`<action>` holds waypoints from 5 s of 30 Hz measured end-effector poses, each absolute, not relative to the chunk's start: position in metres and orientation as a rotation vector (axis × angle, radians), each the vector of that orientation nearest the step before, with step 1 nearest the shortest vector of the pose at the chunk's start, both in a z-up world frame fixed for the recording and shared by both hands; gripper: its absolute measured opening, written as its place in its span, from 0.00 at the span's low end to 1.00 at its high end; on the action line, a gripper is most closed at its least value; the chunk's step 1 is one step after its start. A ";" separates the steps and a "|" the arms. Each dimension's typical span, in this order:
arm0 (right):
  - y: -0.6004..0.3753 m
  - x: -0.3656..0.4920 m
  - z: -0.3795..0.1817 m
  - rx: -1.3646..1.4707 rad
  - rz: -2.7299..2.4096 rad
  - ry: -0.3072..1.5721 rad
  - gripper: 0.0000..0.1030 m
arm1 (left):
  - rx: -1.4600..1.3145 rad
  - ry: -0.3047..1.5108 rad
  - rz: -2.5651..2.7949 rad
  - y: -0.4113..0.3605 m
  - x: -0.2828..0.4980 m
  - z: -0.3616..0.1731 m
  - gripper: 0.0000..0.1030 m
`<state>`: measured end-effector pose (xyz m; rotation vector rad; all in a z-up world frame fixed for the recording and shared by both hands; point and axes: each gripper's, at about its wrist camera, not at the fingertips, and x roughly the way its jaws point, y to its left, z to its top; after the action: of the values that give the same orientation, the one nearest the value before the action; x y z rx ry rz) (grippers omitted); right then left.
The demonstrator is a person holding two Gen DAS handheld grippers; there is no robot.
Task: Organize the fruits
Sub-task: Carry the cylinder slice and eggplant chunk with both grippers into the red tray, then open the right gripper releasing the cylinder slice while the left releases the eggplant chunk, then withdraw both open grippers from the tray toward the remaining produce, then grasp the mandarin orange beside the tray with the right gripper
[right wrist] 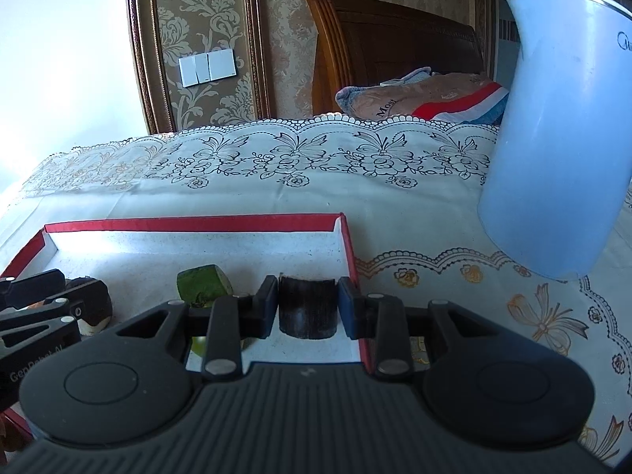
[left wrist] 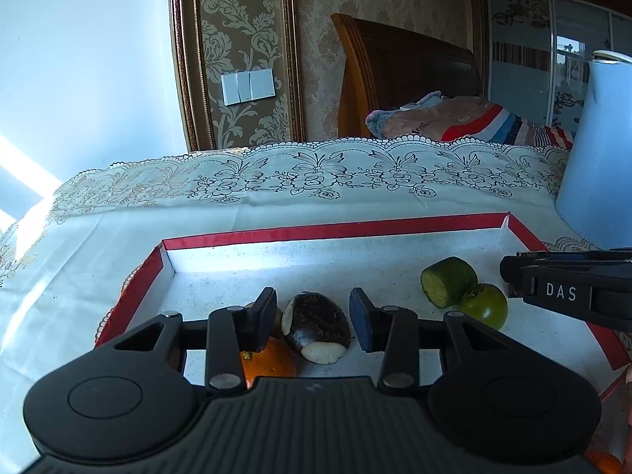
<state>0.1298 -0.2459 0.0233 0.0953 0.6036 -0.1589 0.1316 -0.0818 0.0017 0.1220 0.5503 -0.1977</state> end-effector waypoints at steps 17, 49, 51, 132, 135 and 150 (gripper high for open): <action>-0.239 0.123 0.026 0.066 -0.143 0.586 0.38 | 0.088 0.562 -0.210 -0.080 0.131 0.003 0.39; -0.226 0.097 0.031 0.018 -0.142 0.548 0.71 | 0.098 0.522 -0.184 -0.073 0.120 0.004 0.41; -0.225 0.094 0.032 -0.001 -0.161 0.539 0.73 | 0.094 0.516 -0.186 -0.072 0.118 0.005 0.41; -0.252 -0.036 0.018 0.154 -0.116 0.505 1.00 | 0.145 0.474 -0.145 -0.027 0.040 0.003 0.70; -0.245 -0.038 0.018 0.111 -0.105 0.506 1.00 | 0.140 0.475 -0.147 -0.026 0.040 0.004 0.70; -0.211 -0.039 0.015 -0.054 -0.032 0.525 0.95 | 0.145 0.477 -0.143 -0.026 0.040 0.003 0.70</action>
<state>-0.0389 -0.2112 0.0149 -0.0541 0.5250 -0.0325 0.0402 -0.0262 0.0032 0.1454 0.4773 -0.1427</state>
